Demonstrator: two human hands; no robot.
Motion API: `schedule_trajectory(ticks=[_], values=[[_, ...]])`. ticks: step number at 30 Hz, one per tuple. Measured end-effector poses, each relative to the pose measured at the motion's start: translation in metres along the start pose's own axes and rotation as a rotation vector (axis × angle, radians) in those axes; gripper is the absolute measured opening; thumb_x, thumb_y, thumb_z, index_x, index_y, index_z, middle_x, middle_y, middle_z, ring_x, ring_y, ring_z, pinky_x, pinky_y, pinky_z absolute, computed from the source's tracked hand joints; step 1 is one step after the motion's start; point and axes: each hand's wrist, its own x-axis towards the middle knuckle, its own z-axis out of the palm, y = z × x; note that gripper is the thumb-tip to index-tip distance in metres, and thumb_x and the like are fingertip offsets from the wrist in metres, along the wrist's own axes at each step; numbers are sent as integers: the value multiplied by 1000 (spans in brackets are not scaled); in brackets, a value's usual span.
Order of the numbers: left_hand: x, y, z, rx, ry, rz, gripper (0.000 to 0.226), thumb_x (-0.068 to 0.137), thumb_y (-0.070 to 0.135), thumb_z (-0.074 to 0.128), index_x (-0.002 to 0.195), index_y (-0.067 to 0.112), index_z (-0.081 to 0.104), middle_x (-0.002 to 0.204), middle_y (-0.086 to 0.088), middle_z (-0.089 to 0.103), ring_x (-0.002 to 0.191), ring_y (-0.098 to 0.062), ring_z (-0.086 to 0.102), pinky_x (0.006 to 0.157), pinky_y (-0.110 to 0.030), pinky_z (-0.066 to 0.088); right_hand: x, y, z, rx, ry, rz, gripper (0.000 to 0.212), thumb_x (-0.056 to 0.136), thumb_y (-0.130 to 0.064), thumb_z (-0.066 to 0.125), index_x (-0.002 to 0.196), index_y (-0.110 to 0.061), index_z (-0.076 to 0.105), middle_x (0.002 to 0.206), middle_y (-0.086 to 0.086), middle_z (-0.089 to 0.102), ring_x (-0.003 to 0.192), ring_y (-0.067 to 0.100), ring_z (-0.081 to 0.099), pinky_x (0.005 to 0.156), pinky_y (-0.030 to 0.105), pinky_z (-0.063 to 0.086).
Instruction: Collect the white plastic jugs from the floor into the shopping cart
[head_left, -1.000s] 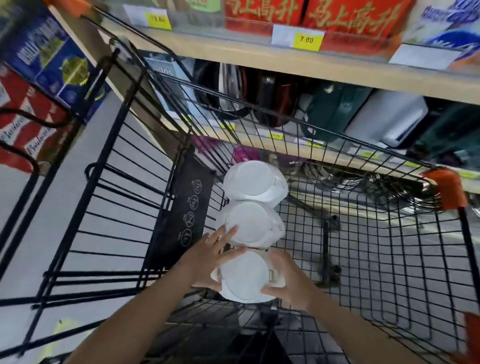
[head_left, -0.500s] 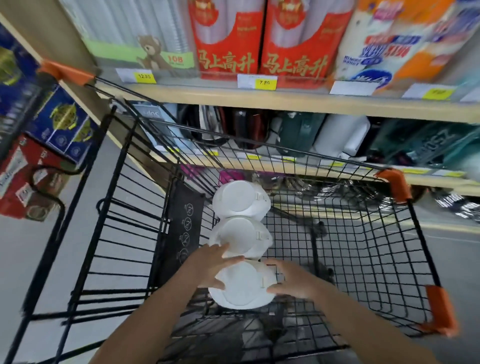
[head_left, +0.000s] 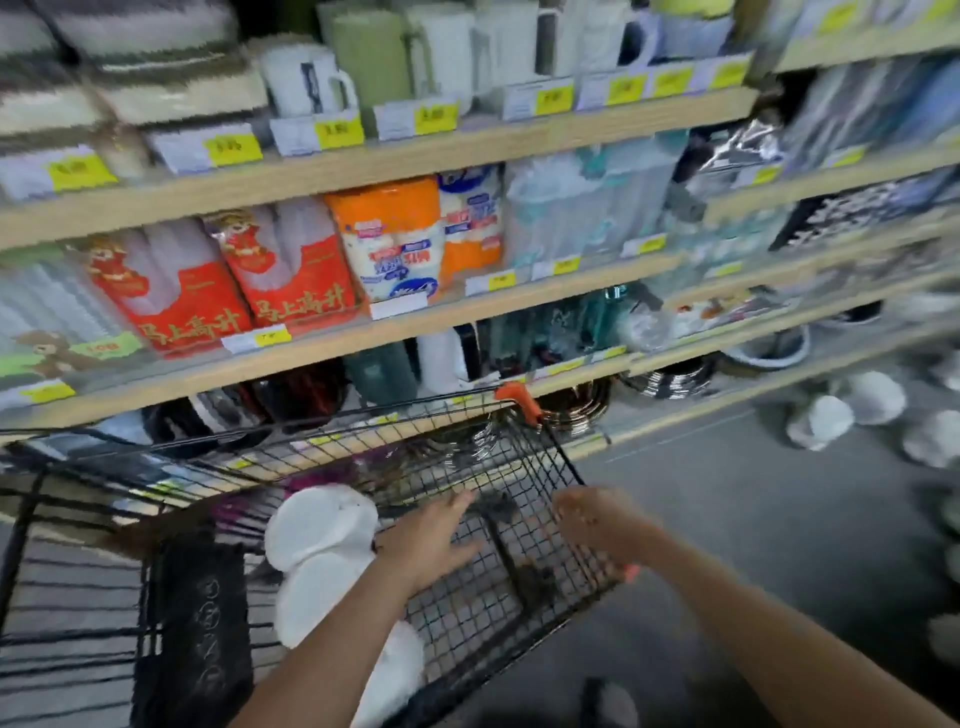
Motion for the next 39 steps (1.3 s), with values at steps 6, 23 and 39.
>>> schedule_trajectory(ticks=[6,23,39], values=[[75,120,-14,59,41,150,56,92,50,51,139,29,31,130,4,51,100,-13,59,70,-27,51,-52,116,-59,62,140,70,28,91,-26,59,117,-15,58,106,-2,61,91,11,57,76,14,38],[337,447,6,114,-68,390,56,92,47,51,143,30,32,141,8,44,120,-18,52,96,-30,40,-147,453,-215,297,381,436,28,90,-31,56,117,-24,58,103,-9,60,93,9,58,86,22,45],[665,657,14,143,-308,624,51,90,44,54,137,31,37,133,3,47,114,-22,54,95,-36,45,-114,705,-340,527,541,782,28,89,-23,61,116,-16,60,101,-8,57,90,8,57,79,16,41]])
